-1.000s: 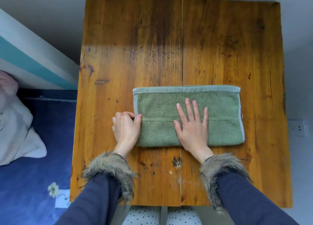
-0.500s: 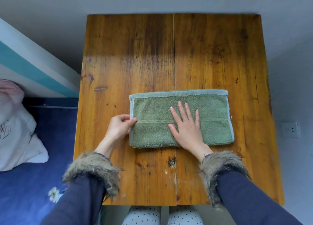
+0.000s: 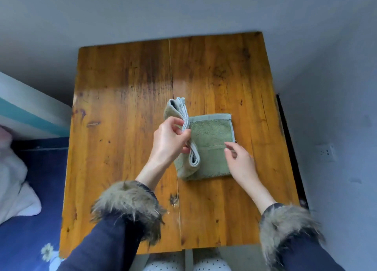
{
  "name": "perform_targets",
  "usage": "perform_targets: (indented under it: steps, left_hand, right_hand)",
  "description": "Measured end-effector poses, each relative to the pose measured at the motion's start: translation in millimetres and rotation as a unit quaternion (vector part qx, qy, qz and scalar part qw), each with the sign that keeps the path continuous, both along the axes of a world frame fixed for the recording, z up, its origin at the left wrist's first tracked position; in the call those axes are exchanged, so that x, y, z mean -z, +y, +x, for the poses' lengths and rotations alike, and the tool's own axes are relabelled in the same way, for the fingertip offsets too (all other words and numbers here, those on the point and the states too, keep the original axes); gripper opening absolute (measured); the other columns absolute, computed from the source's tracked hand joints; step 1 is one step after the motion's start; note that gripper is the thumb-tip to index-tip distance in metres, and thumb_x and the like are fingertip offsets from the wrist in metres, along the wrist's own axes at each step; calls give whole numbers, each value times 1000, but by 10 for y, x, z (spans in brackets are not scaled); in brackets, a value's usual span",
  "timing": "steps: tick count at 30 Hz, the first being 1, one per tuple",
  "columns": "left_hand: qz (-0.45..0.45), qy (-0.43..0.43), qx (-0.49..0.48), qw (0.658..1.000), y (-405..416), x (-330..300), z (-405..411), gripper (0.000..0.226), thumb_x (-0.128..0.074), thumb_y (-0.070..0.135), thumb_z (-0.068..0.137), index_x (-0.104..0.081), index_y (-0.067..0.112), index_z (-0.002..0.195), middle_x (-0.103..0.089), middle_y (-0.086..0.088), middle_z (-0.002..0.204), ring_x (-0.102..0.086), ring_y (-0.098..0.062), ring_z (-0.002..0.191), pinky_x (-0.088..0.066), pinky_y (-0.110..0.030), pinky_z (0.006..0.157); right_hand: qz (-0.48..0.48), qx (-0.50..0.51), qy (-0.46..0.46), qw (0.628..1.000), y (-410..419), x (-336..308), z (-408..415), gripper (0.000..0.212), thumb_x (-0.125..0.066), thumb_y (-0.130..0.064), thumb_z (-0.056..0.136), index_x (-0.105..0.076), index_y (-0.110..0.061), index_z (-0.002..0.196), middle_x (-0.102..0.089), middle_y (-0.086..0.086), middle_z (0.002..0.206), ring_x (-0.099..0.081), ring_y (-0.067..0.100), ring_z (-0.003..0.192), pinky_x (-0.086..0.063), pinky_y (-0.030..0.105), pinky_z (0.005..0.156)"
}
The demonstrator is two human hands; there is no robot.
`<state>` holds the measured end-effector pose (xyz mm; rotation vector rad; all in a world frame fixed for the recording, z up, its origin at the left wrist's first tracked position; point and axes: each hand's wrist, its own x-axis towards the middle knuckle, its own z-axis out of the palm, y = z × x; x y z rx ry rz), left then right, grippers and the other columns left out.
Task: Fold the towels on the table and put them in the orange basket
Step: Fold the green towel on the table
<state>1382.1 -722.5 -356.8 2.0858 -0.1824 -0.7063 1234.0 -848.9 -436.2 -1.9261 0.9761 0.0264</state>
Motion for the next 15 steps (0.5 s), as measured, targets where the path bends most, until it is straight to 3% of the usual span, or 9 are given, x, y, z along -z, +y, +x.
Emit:
perform_targets:
  steps: [3,5,7,9,15]
  left_hand:
    - [-1,-2,16,1000,-386,112,-263,16,-61,10,86,-56,15,100,-53,0,77,-62,-17,63,-48,-16,41]
    - [14,-3,26,1000,-589,237,-396,17,-60,10,86,-57,11,102,-52,0,77,-60,-17,65,-52,-21,44]
    - [49,-9,49,998,-730,372,-492,19,-59,11,86,-56,10,105,-52,-1,80,-63,-24,75,-58,-38,63]
    - [64,-24,59,996,-811,481,-557,18,-58,12,86,-55,11,104,-53,-3,83,-63,-30,82,-56,-45,73]
    - [73,-27,69,995,-953,686,-680,20,-60,14,85,-54,14,104,-58,-8,89,-64,-30,83,-56,-45,73]
  right_hand:
    - [79,70,-5,994,-150,82,-193,26,-44,-23,97,-59,-17,118,-63,1,114,-59,14,105,-49,31,90]
    - [119,88,-8,989,-224,150,-262,26,-44,-21,97,-61,-15,116,-65,0,106,-61,16,100,-51,38,91]
    - [139,96,-9,986,-270,209,-295,24,-45,-20,96,-62,-15,113,-66,-3,100,-62,12,94,-53,36,88]
    - [149,97,-12,984,-296,258,-316,23,-45,-22,96,-63,-18,110,-66,-6,96,-63,9,91,-53,33,85]
    - [194,103,-24,975,-387,347,-331,23,-44,-24,97,-63,-21,108,-66,-12,91,-65,7,86,-55,27,78]
